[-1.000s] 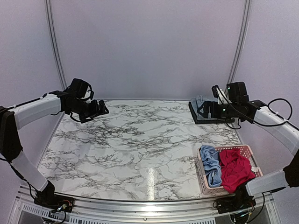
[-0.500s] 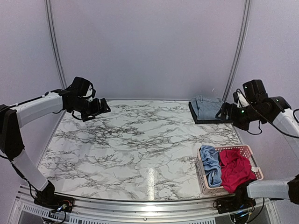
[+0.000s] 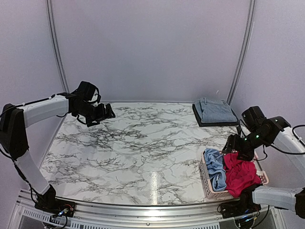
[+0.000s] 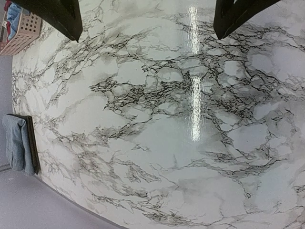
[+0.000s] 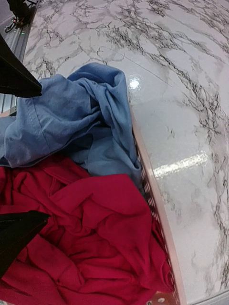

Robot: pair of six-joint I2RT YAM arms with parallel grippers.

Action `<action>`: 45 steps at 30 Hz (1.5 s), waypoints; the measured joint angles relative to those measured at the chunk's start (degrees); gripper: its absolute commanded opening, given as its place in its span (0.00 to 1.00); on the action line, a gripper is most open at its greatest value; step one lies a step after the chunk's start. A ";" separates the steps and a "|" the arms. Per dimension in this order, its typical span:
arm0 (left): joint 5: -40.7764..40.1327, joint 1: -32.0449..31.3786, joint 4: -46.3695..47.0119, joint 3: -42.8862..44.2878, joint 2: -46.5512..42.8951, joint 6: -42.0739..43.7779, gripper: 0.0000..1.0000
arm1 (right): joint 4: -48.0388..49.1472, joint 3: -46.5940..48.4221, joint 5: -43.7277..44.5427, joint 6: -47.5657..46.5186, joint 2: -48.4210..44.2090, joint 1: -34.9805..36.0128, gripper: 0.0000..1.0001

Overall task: Fold and stack the mixed laundry pile
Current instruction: Pick up the crumpled shirt from the bin.

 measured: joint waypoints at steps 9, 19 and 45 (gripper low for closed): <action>0.33 0.00 0.17 2.73 2.69 0.04 0.99 | 6.40 -2.05 -7.69 0.72 5.44 9.57 0.74; 0.42 0.00 0.37 3.67 3.89 0.07 0.99 | 8.79 -8.46 -6.64 0.94 9.77 10.47 0.14; 1.33 0.00 0.11 9.99 5.60 0.50 0.99 | -2.91 45.18 4.02 -6.75 9.81 4.96 0.00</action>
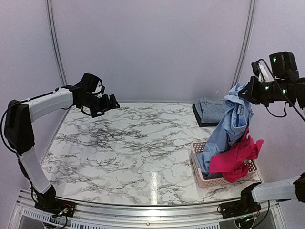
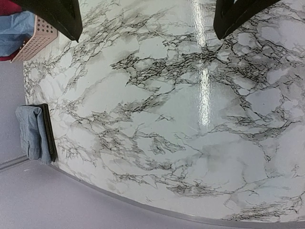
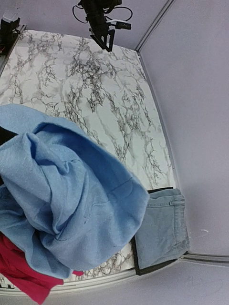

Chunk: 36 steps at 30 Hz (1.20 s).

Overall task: Fold and stack the mixed laundry pile
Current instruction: Pick up the crumpled shirt from the bin, then place the crumpled shirt at the center of the board.

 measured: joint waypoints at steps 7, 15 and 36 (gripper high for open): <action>0.17 0.00 -0.17 0.39 0.07 0.24 0.99 | -0.11 5.68 3.10 -4.09 2.97 0.00 0.00; 0.20 0.00 -0.68 1.75 0.42 0.87 0.99 | 3.98 15.19 0.50 -10.10 12.37 0.00 0.00; 0.37 1.53 -1.29 6.97 2.62 0.11 0.99 | 44.59 38.69 -27.08 -4.17 30.49 10.12 0.00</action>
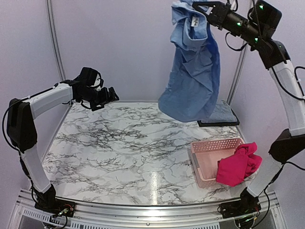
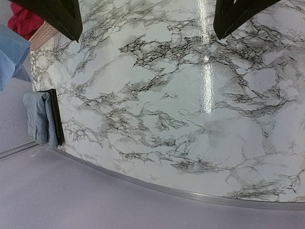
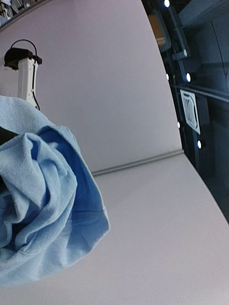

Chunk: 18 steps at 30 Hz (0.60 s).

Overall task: Fold and stack the mixed laundry pile
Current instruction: Place the crumpled shirt at the center of the board.

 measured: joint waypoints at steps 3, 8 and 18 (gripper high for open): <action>-0.07 0.83 -0.17 -0.02 0.00 -0.72 0.99 | 6.93 0.94 -2.60 2.75 4.22 3.89 0.00; -0.13 5.51 -0.22 -1.97 -1.29 -2.91 0.99 | 12.92 -3.61 -4.68 5.35 10.40 7.76 0.00; 0.13 9.05 -0.28 -5.68 -4.48 -2.58 0.99 | 15.04 -57.00 -4.13 5.20 14.16 7.74 0.75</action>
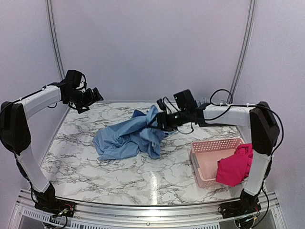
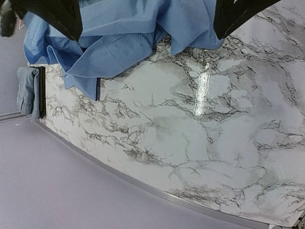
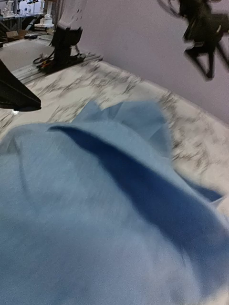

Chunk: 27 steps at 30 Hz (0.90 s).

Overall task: Fold and stack the mixed laundry pile
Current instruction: Place the crumpled shirt at the center of the board.

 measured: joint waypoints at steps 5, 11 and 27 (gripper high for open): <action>1.40 -2.29 -0.11 -2.56 0.00 3.50 0.99 | -4.33 -7.67 1.11 -1.79 1.51 -0.17 0.78; 2.84 -9.07 -0.09 -3.74 0.33 8.09 0.99 | -4.13 -12.94 2.62 -2.64 -0.52 -1.05 0.78; 0.79 -15.02 -3.54 -4.68 7.89 18.25 0.85 | -12.33 -24.94 6.60 -10.93 -11.34 -13.38 0.82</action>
